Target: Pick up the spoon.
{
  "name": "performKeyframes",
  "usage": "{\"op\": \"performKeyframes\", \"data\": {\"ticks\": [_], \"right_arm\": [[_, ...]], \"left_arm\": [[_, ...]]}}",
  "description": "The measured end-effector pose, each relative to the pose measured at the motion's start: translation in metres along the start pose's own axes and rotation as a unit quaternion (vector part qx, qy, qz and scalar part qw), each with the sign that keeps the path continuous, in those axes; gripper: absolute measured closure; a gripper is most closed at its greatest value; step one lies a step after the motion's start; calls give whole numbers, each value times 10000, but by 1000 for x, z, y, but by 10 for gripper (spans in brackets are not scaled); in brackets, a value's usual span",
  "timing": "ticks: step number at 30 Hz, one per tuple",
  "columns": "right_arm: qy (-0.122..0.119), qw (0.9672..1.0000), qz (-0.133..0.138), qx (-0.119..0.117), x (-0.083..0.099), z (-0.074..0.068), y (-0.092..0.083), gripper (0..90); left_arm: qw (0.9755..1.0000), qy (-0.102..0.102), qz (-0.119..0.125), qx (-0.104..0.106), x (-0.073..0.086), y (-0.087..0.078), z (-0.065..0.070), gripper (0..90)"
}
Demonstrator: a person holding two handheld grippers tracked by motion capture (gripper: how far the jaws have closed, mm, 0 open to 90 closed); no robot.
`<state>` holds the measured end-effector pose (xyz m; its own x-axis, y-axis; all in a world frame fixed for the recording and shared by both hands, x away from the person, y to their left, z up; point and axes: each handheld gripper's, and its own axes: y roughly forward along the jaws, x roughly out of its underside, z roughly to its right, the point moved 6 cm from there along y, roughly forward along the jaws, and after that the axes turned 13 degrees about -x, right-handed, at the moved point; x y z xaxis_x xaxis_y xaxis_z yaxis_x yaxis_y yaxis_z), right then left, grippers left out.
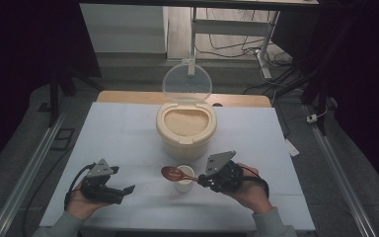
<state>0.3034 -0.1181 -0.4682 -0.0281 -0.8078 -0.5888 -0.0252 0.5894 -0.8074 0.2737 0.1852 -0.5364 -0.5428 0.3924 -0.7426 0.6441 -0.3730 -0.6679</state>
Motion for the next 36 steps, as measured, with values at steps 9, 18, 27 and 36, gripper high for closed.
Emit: {"op": "performKeyframes", "data": {"ticks": [9, 18, 27, 36], "right_arm": [[-35, 10000, -39, -12, -4, -2, 4, 803], [-142, 9999, -45, -17, -11, -5, 9, 803], [-195, 9998, -33, -20, -14, -7, 8, 803], [-300, 9995, -78, -67, -17, -11, 12, 802]], "left_arm": [[9985, 360, 377, 180, -32, -19, 20, 108], [9924, 965, 521, 553, -64, -27, 56, 131], [9874, 1342, 344, 767, -82, -18, 77, 151], [9842, 1490, 244, 922, -96, -12, 84, 176]]}}
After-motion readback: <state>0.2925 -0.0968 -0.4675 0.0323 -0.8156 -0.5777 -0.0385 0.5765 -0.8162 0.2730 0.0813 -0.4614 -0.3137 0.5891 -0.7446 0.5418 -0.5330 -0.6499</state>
